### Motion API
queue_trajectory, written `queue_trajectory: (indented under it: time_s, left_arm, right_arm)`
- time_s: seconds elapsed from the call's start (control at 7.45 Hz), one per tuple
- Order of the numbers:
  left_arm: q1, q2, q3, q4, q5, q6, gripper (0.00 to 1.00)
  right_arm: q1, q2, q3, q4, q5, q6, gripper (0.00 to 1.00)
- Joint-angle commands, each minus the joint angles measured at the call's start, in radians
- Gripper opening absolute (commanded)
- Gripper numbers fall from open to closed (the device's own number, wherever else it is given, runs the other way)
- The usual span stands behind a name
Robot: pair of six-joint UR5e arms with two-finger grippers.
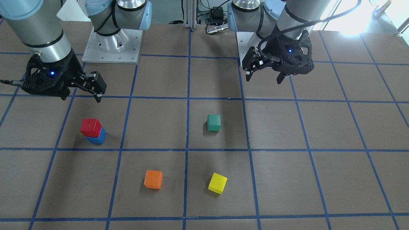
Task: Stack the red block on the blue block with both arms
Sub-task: 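Open the right gripper and raise it away from the stack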
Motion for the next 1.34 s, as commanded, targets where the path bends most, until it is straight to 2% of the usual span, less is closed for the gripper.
queue_trajectory:
  time_s: [0.0, 0.13, 0.81, 1.07, 1.21]
  left_arm:
    - [-0.001, 0.002, 0.008, 0.001, 0.011, 0.003, 1.00]
    - [-0.001, -0.001, 0.005, 0.000, 0.011, 0.003, 1.00]
    - [0.007, -0.042, 0.080, -0.006, 0.029, 0.020, 1.00]
    - [0.001, -0.056, 0.077, -0.034, 0.032, 0.023, 1.00]
    - [-0.016, -0.064, 0.079, 0.016, 0.031, 0.039, 1.00]
  right_arm:
    - [0.088, 0.009, -0.062, 0.034, 0.035, 0.139, 0.98]
    - [0.086, 0.012, -0.078, 0.034, -0.030, 0.138, 0.98]
    - [0.085, 0.061, -0.098, 0.036, -0.017, 0.132, 1.00]
    - [0.083, 0.068, -0.103, 0.039, -0.017, 0.132, 1.00]
    - [0.082, 0.071, -0.125, 0.040, -0.020, 0.132, 1.00]
